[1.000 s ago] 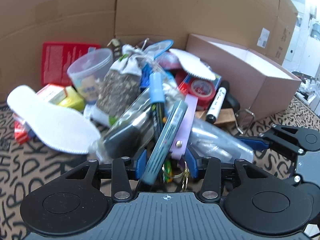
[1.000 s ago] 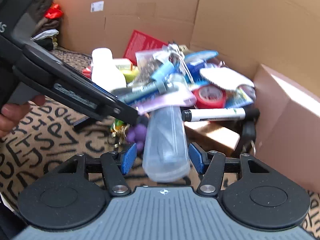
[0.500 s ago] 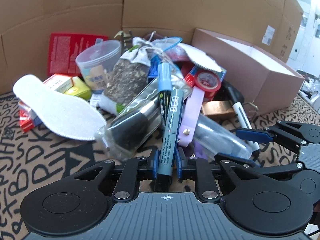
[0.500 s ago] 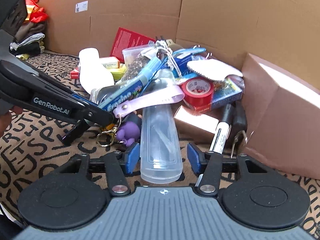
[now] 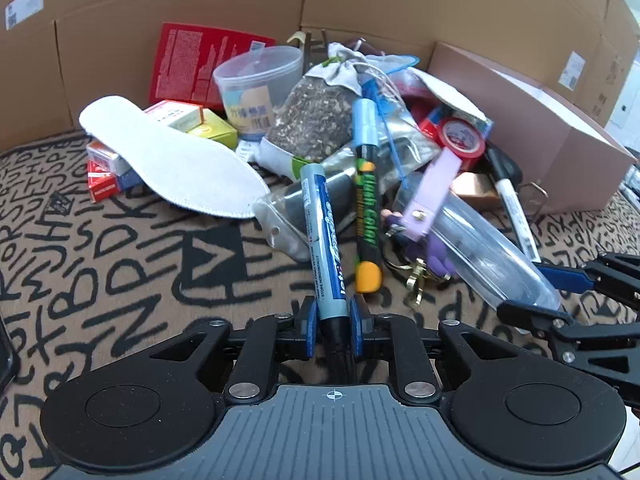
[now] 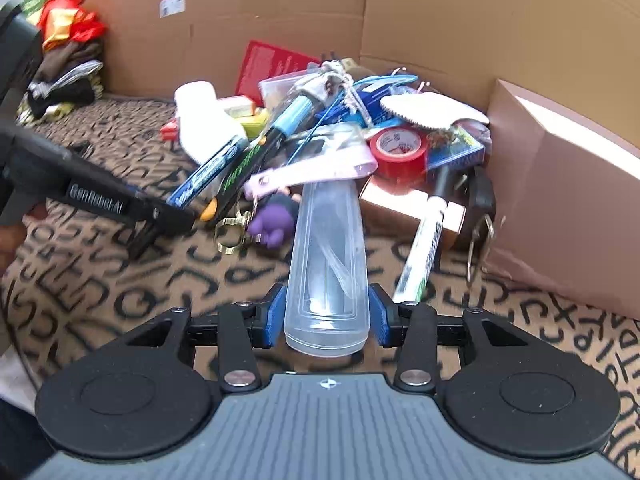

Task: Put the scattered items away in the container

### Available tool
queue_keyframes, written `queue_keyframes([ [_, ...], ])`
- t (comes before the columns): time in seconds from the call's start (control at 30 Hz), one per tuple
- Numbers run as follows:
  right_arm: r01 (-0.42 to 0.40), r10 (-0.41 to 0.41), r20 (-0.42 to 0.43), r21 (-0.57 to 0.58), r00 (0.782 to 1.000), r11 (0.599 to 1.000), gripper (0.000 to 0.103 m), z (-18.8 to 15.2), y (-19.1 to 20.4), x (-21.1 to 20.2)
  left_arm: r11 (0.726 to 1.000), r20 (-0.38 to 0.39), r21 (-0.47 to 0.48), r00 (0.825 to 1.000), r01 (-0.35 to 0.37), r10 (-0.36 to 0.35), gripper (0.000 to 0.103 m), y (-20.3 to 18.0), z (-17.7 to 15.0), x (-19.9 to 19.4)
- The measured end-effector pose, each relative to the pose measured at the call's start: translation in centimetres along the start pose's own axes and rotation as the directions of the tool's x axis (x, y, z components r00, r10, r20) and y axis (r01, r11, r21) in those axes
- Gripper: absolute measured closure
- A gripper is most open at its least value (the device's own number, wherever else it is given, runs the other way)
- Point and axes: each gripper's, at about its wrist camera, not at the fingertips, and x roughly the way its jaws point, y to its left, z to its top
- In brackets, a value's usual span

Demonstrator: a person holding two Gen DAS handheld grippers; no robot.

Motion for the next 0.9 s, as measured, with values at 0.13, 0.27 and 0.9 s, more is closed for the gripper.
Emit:
queue_keyframes([
  [0.13, -0.013, 0.013, -0.005, 0.002, 1.000, 1.000, 0.051, -0.3, 0.1, -0.9, 1.000, -0.001, 0.023, 1.000, 0.013, -0.013, 0.065, -0.8, -0.4, -0.5],
  [0.27, 0.017, -0.017, 0.017, 0.000, 1.000, 1.000, 0.042, 0.3, 0.3, -0.7, 0.999, 0.018, 0.017, 0.999, 0.042, -0.043, 0.058, -1.3, -0.2, -1.3],
  [0.9, -0.046, 0.050, 0.021, -0.141, 0.999, 0.989, 0.053, -1.1, -0.2, -0.8, 0.985, 0.006, 0.019, 0.985, 0.170, -0.170, 0.040, -3.4, 0.3, -0.8],
])
